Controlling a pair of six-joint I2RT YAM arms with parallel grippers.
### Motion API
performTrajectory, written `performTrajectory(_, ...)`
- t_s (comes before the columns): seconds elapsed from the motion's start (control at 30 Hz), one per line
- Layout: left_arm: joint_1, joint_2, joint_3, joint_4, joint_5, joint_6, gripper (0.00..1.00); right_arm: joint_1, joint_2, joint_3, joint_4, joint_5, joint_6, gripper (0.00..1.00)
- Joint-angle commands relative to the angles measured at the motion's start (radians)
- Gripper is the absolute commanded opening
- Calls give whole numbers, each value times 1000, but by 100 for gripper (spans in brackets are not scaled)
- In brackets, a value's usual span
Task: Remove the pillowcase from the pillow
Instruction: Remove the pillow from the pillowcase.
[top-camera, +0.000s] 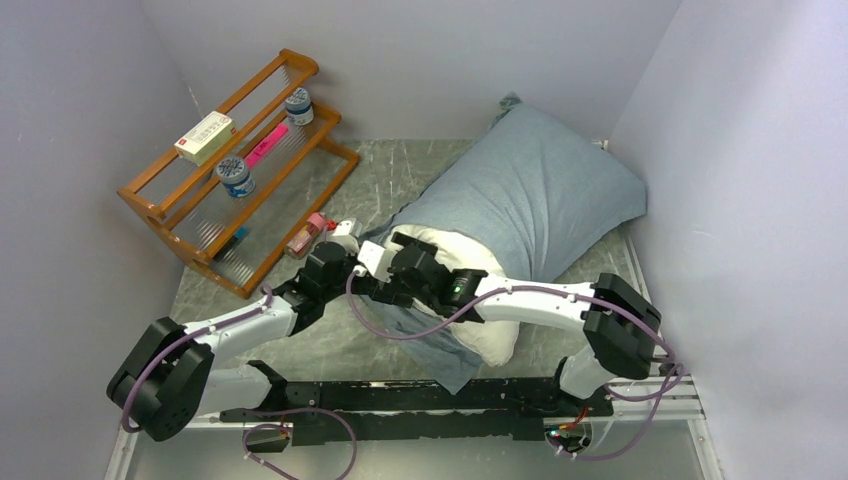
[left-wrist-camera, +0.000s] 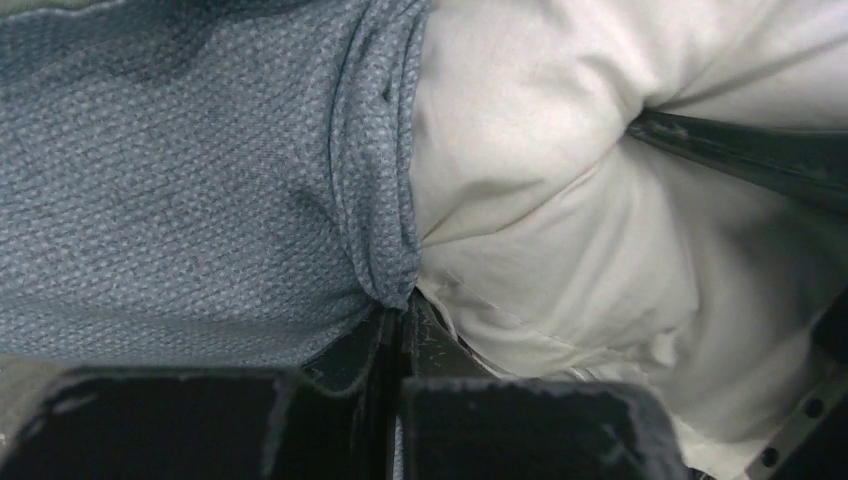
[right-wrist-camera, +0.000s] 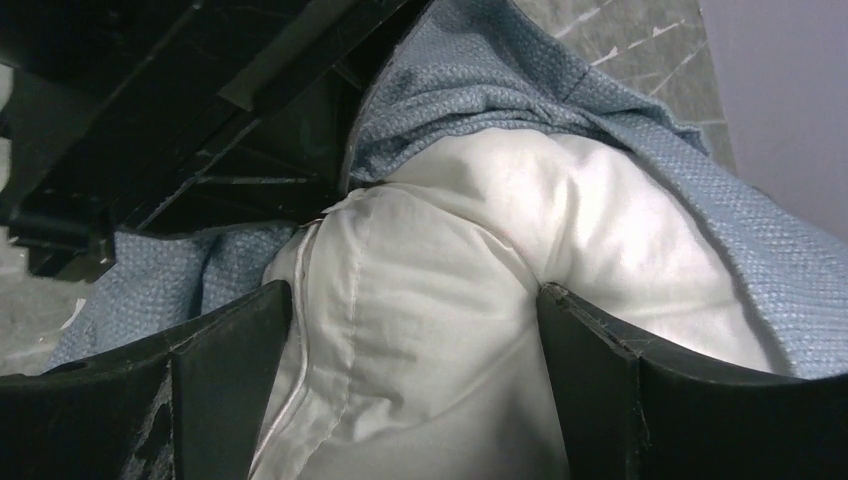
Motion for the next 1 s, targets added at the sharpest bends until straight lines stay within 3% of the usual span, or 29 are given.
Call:
performTrajectory(0.0,-21,-13,-4,35,64,-16,5,-19,58,-19,-23,62,72,94)
performTrajectory(0.1,-22,-11,3,25,60,-12,5,-19,69,-33,-30,116,91,87)
performTrajectory(0.17,-21,-10,9,11,53,-9,5,-18,61,-41,-32,158,103,77)
performTrajectory(0.37,-21,-18,43,-73,-8,6,5,-19,-15,-38,-70,228,155,23)
performTrajectory(0.47,-20,-39,58,-103,-29,17,5,-22,-60,-48,-111,244,188,1)
performTrajectory(0.97,-19,-154,169,-265,-161,59,5,-22,-337,-131,-294,203,344,0)
